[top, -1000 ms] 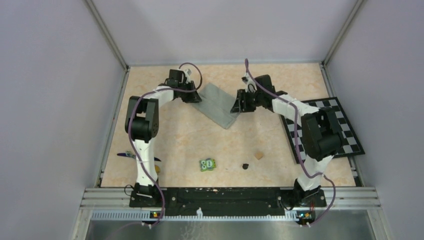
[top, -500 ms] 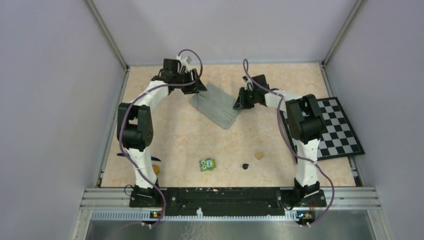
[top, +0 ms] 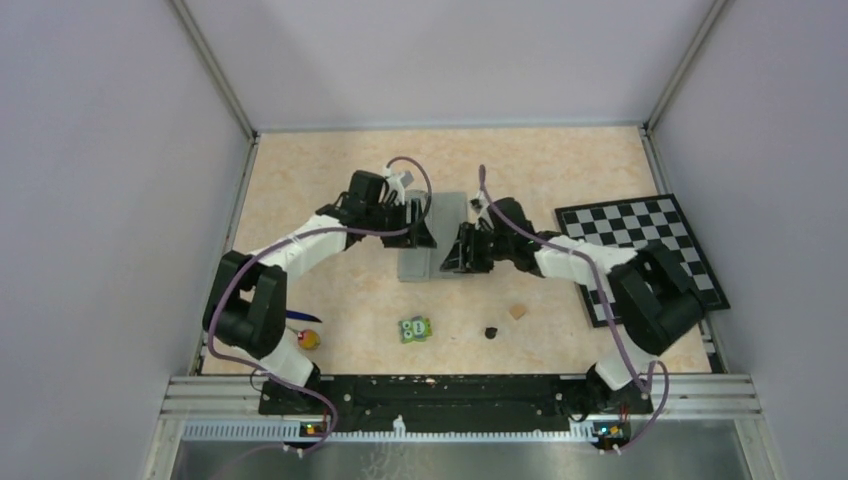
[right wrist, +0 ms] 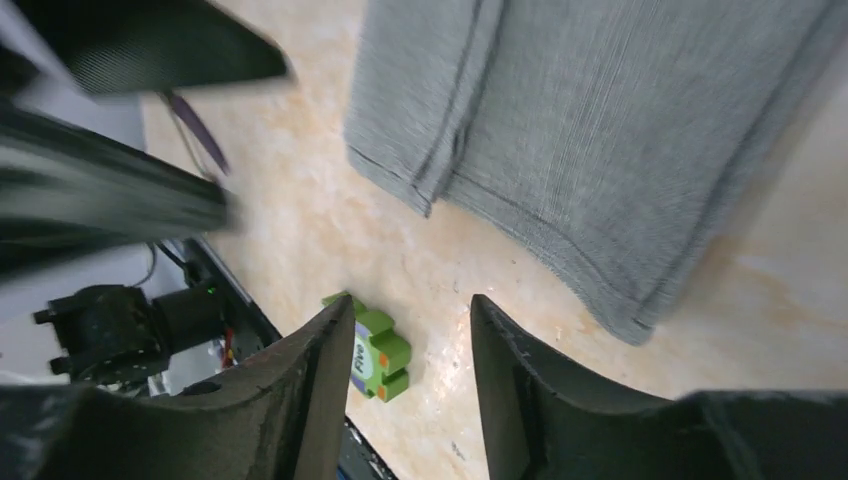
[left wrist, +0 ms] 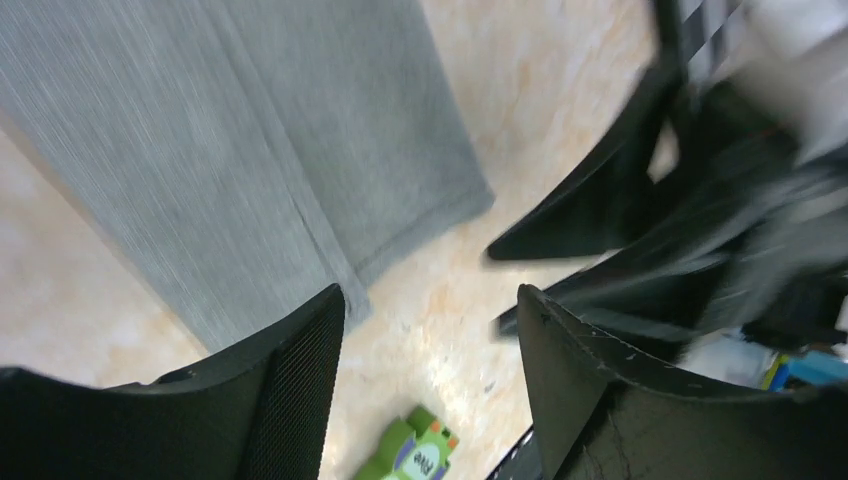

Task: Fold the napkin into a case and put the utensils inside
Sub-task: Move the 2/3-rectangle-folded napkin to the center of the board, then pick up the 2/3-rectangle-folded napkin at the center of the board.

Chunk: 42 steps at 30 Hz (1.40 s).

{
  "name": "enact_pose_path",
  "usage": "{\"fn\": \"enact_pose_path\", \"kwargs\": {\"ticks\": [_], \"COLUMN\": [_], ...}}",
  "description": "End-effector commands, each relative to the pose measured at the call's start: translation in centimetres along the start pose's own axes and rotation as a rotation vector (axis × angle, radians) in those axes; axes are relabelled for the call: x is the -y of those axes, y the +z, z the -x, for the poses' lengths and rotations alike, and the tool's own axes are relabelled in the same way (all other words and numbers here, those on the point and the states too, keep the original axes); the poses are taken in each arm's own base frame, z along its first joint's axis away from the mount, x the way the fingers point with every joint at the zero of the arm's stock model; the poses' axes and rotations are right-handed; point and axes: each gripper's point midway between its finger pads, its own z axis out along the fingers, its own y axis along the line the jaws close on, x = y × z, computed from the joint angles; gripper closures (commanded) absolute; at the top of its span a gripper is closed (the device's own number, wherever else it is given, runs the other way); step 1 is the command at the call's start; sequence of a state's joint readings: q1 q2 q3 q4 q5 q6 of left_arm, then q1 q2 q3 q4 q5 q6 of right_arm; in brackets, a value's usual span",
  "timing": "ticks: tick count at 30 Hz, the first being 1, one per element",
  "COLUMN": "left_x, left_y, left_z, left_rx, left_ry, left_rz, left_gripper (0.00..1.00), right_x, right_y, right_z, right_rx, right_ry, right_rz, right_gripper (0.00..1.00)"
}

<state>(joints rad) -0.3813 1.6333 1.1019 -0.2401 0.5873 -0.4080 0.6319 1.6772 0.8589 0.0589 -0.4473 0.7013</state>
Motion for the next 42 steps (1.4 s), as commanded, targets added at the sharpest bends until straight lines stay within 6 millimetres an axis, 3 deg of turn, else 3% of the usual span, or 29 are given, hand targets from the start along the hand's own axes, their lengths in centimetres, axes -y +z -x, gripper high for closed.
{"fn": "enact_pose_path", "kwargs": {"ticks": [1, 5, 9, 13, 18, 24, 28, 31, 34, 39, 42], "left_x": [1.2, 3.2, 3.8, 2.8, 3.2, 2.7, 1.4, -0.3, -1.0, 2.6, 4.5], "left_y": [-1.3, -0.5, 1.8, 5.1, 8.5, 11.2, 12.0, 11.7, 11.1, 9.9, 8.6], "left_z": [-1.8, -3.9, -4.2, -5.2, -5.3, -7.6, -9.2, -10.0, -9.8, -7.3, -5.9], "left_rx": [0.077, 0.101, 0.084, 0.014, -0.020, -0.084, -0.138, -0.174, -0.178, -0.119, -0.077], "left_ry": [0.099, 0.180, 0.206, 0.217, 0.270, 0.310, 0.304, 0.308, 0.334, 0.361, 0.356], "left_rz": [0.118, 0.255, 0.391, 0.545, 0.604, 0.635, 0.701, 0.773, 0.796, 0.647, 0.574], "left_gripper": [0.30, 0.24, 0.21, 0.22, 0.25, 0.27, 0.31, 0.43, 0.68, 0.98, 1.00], "right_x": [0.0, 5.2, 8.0, 9.1, 9.8, 9.8, 9.9, 9.7, 9.2, 8.2, 7.0], "right_y": [-7.1, -12.4, -14.5, -15.3, -15.3, -15.1, -14.5, -13.8, -13.0, -11.2, -10.0], "right_z": [7.4, 8.8, 8.1, 7.2, 6.2, 5.9, 5.8, 5.6, 5.6, 6.3, 7.2], "right_rx": [0.254, 0.359, 0.384, 0.394, 0.390, 0.386, 0.374, 0.355, 0.333, 0.309, 0.309], "right_ry": [-0.012, 0.038, 0.049, 0.060, 0.067, 0.058, 0.062, 0.072, 0.086, 0.141, 0.208], "right_rz": [-0.045, -0.144, -0.213, -0.235, -0.227, -0.203, -0.183, -0.148, -0.091, 0.040, 0.162], "right_gripper": [0.50, 0.41, 0.37, 0.36, 0.36, 0.36, 0.36, 0.36, 0.36, 0.34, 0.26]}}
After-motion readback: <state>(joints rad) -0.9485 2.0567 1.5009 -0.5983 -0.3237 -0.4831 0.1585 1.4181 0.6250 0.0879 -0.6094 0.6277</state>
